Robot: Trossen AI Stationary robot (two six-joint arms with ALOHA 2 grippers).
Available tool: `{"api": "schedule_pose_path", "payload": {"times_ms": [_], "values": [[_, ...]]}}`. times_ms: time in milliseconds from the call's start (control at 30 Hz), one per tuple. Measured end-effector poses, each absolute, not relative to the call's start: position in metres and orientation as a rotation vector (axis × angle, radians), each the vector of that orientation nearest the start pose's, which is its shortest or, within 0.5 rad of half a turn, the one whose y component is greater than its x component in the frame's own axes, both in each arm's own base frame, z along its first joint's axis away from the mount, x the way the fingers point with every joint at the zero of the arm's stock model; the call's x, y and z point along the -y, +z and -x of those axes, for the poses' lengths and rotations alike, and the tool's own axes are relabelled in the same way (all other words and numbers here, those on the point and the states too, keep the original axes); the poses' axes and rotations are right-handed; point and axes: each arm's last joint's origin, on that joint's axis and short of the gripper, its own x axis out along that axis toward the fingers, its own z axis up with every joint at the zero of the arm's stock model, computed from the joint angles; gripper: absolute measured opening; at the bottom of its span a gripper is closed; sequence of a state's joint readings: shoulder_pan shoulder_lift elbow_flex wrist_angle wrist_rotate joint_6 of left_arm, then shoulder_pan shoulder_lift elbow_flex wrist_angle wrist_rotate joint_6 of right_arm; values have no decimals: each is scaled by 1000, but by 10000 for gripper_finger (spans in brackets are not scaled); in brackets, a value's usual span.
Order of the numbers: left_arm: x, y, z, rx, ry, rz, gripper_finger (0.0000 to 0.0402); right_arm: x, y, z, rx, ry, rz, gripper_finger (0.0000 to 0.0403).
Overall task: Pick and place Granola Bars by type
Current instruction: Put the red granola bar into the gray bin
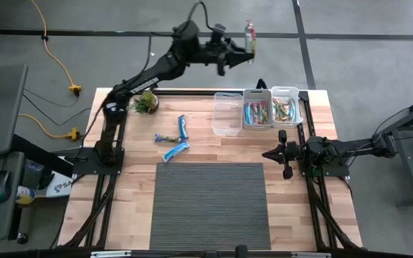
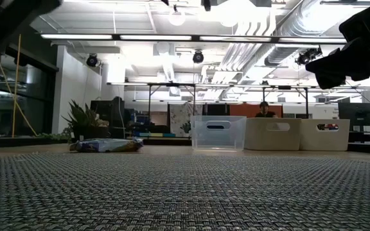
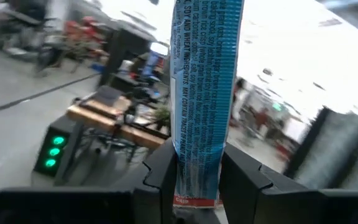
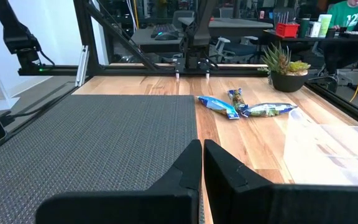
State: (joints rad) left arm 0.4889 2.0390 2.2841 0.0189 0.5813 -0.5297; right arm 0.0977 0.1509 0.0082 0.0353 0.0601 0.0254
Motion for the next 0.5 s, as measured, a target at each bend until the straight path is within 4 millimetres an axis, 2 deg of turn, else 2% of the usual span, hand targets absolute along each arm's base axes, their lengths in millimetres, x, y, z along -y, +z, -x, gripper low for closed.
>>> {"api": "schedule_pose_path", "payload": {"times_ms": [267,500], "values": [[-196,443,-452,212,91,682,96,-9,157,-106,-108,36,-17,0],[-182,417,-477,224,215,826,96,-9,157,-106,-108,36,-17,0]]}}
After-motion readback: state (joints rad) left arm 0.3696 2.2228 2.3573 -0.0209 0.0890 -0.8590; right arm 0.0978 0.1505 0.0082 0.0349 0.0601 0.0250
